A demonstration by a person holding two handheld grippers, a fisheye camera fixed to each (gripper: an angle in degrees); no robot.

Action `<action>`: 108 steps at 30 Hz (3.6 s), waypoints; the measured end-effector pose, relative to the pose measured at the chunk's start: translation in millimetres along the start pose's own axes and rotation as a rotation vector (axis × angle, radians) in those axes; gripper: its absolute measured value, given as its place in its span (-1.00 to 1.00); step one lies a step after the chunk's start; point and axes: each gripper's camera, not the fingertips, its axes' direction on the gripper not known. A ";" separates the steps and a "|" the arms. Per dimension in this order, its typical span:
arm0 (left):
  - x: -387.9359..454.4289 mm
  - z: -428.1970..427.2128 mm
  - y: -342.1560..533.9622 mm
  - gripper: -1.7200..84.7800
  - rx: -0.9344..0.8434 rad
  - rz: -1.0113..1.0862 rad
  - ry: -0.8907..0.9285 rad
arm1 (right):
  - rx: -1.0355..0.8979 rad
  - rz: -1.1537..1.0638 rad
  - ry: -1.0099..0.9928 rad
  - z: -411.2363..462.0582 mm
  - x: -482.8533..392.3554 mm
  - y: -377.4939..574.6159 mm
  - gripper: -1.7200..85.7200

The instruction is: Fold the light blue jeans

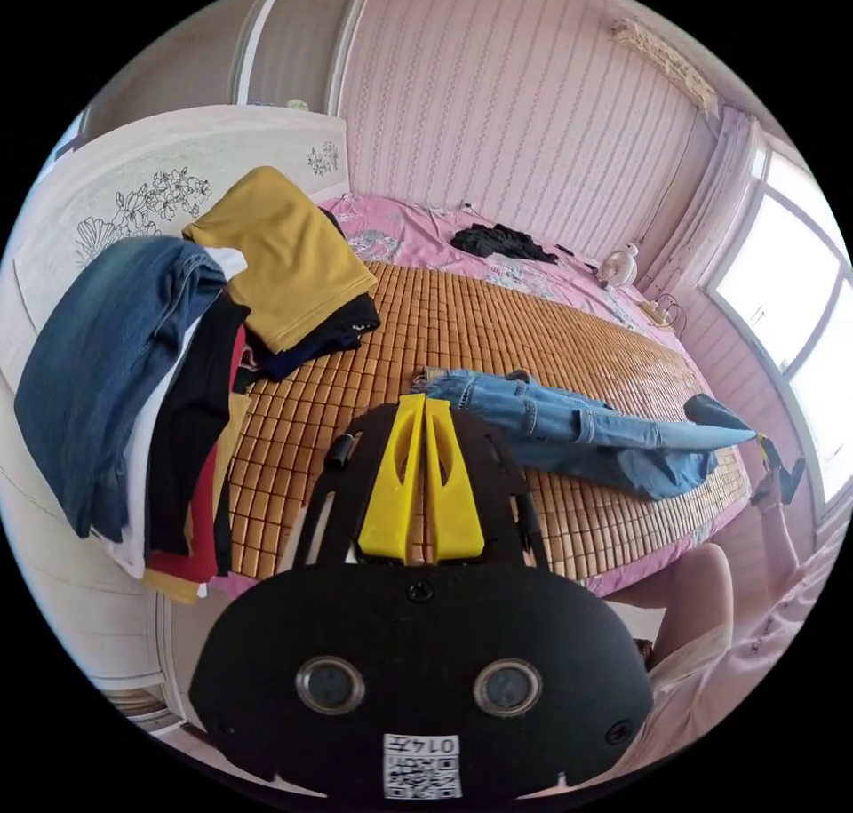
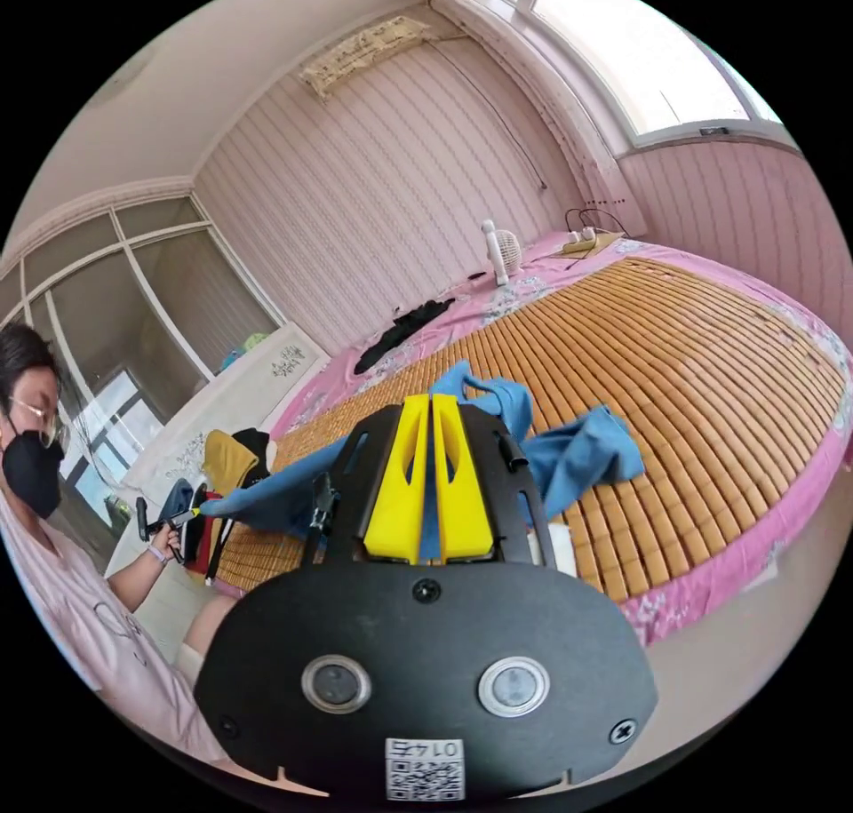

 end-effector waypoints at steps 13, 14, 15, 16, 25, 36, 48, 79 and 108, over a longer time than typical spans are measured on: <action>-17.1 41.2 69.3 -0.96 -0.238 -0.083 0.005 | -0.279 0.046 0.373 26.9 26.6 15.6 -0.77; -10.3 45.9 61.3 -0.93 -0.238 -0.050 0.001 | -0.261 0.038 0.382 39.3 28.0 -0.4 -0.75; 3.0 56.5 44.7 -0.89 -0.232 -0.001 -0.011 | -0.239 0.043 0.395 52.2 32.4 -15.7 -0.73; 14.6 69.2 27.9 -0.87 -0.226 0.023 -0.012 | -0.231 0.053 0.407 58.9 35.7 -23.0 -0.71; 81.4 204.7 -38.9 -0.88 -0.403 0.039 0.026 | -0.388 0.243 0.485 134.2 86.4 -87.4 -0.84; 92.9 213.2 -46.6 -0.98 -0.469 0.186 -0.150 | -0.109 -0.032 0.260 85.3 37.0 -148.4 -0.90; 132.2 160.0 -11.4 -0.92 -0.319 0.255 -0.009 | -0.331 -0.121 0.156 115.4 -0.7 -28.9 -0.75; 274.7 178.8 96.8 -0.83 -0.563 0.761 0.121 | -0.438 0.085 0.326 -22.0 43.3 5.5 -0.78; 425.3 219.7 85.7 -0.77 -0.420 0.904 0.443 | -0.189 0.168 0.426 -28.3 62.7 -12.2 -0.73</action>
